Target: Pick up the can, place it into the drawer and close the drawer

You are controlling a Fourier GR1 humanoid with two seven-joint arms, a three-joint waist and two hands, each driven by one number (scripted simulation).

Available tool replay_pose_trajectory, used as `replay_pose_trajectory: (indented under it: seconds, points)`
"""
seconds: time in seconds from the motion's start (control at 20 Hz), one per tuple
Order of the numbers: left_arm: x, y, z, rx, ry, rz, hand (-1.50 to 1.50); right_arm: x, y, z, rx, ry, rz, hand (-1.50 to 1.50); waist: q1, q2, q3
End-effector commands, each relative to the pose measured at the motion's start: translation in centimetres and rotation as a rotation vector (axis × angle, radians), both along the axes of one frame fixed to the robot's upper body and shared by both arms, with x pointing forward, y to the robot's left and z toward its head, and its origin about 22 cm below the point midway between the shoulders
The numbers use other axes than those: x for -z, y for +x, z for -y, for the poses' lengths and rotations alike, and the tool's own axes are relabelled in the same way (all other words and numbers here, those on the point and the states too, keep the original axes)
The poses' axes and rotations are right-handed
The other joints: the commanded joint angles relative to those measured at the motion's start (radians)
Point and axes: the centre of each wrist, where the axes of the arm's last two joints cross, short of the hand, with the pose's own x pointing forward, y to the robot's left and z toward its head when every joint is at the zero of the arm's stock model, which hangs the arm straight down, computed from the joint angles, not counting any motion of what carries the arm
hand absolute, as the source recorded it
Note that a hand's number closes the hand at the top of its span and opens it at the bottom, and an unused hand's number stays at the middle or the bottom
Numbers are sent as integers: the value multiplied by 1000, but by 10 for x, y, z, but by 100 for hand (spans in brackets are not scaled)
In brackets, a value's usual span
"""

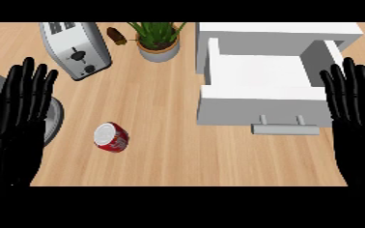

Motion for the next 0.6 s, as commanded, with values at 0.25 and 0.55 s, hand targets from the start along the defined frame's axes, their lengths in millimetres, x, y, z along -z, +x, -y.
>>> replay_pose_trajectory:
  seconds: [0.25,0.55]
  points:
    - [-1,-61,-42,166,-35,1,-150,-1,-2,6,-16,36,30,-150,0,3,15]
    - [22,-57,-61,-54,-118,-409,-150,24,1,21,139,97,-267,-150,-6,6,16]
